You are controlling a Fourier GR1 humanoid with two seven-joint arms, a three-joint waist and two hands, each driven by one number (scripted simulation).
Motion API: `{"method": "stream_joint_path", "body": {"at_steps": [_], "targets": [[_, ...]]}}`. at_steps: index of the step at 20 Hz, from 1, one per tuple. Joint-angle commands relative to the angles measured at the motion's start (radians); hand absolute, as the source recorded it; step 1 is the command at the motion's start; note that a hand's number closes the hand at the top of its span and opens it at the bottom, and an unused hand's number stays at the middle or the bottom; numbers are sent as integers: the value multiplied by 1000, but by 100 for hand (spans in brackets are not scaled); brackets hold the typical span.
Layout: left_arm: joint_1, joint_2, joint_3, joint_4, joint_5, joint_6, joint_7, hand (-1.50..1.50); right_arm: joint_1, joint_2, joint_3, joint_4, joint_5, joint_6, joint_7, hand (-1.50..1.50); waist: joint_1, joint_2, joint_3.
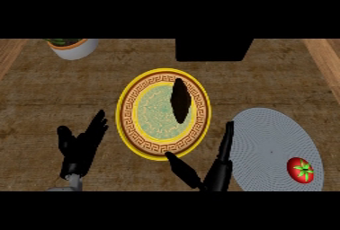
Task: Pick the croissant from the placemat and place it in the plate
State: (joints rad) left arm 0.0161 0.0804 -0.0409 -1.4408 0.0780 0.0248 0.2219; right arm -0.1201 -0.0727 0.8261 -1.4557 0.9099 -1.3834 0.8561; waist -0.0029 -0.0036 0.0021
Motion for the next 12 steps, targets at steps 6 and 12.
{"method": "stream_joint_path", "body": {"at_steps": [6, 12], "targets": [[62, -17, -21, -15, -20, -3, -19, 0, 323, 0, 100, -132, 135, 64, -92, -150, -1, 2, -2], [13, -32, -13, -7, -21, 8, 10, 0, 376, 72, 160, -55, 261, 11, -33, -150, -1, 3, -2]]}}
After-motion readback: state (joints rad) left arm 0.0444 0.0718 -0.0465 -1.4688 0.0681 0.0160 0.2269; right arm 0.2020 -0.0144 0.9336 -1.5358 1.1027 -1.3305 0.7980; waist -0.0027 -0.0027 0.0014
